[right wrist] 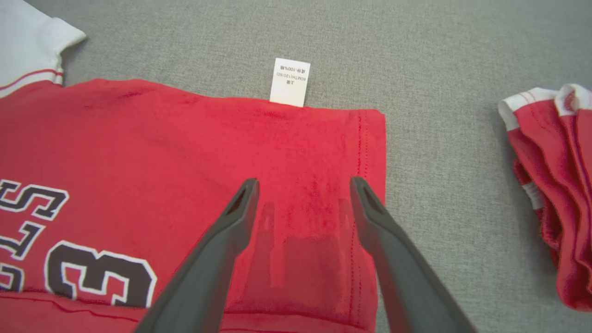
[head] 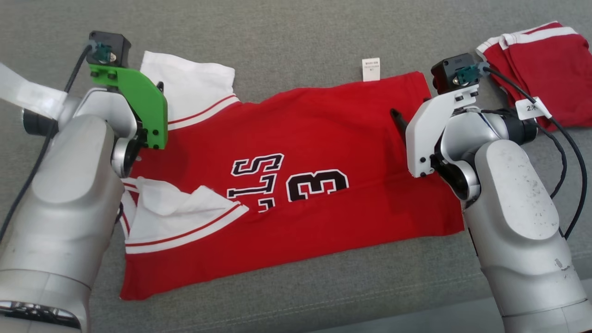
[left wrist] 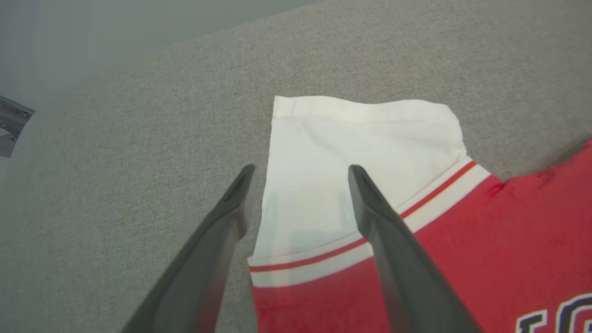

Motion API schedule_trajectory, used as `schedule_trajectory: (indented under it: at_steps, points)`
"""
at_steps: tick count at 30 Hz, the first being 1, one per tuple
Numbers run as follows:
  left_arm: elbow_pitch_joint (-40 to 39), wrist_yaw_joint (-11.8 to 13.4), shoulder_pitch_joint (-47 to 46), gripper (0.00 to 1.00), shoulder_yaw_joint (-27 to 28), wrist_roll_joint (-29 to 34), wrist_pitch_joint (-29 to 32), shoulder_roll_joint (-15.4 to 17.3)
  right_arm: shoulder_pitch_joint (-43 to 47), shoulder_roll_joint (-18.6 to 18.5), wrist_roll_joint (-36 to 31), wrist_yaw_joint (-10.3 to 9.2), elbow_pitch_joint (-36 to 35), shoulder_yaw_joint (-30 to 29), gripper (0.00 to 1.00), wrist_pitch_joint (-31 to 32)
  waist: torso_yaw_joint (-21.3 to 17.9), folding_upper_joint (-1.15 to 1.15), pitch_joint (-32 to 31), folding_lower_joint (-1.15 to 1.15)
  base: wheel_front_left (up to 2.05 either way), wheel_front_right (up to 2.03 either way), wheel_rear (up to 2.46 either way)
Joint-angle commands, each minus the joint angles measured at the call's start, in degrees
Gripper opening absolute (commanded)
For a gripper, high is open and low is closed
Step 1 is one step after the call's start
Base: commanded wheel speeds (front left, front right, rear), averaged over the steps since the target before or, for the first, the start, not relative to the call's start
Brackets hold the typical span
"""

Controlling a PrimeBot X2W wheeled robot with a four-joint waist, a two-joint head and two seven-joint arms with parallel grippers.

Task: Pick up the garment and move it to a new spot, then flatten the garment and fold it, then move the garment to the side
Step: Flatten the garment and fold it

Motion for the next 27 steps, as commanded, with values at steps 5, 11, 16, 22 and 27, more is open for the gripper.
schedule_trajectory:
  at_steps: [5,11,16,22,27]
  points:
    - [3.7,0.0,-6.1,1.0,-1.6,3.1,0.5,2.6,-1.9,-0.1,-0.1,-0.03,-1.4,0.3,1.0,-1.1,-6.2,0.0,6.8,-0.01,0.0,0.0,0.0]
    - [6.9,1.7,-10.7,1.0,-3.1,5.5,2.1,4.7,-2.8,0.0,0.0,-0.03,-2.8,-0.6,1.0,-2.4,-7.9,0.0,9.5,-0.01,0.0,0.0,0.0]
    - [9.1,3.4,-12.6,1.0,-3.4,6.5,1.6,5.8,-3.2,0.1,-0.2,-0.03,-3.4,-0.7,1.0,-3.0,-8.3,0.0,10.7,-0.01,0.0,0.0,0.0]
    - [11.3,4.7,-13.3,1.0,-2.8,5.6,1.0,6.7,-3.4,0.3,-0.4,-0.03,-3.5,-0.8,1.0,-3.4,-8.3,0.0,11.0,-0.01,0.0,0.0,0.0]
    - [13.1,4.1,-14.1,1.0,-2.3,4.5,2.3,7.2,-2.8,0.3,-0.7,-0.03,-3.4,-0.3,1.0,-3.1,-8.5,0.0,10.7,-0.01,0.0,0.0,0.0]
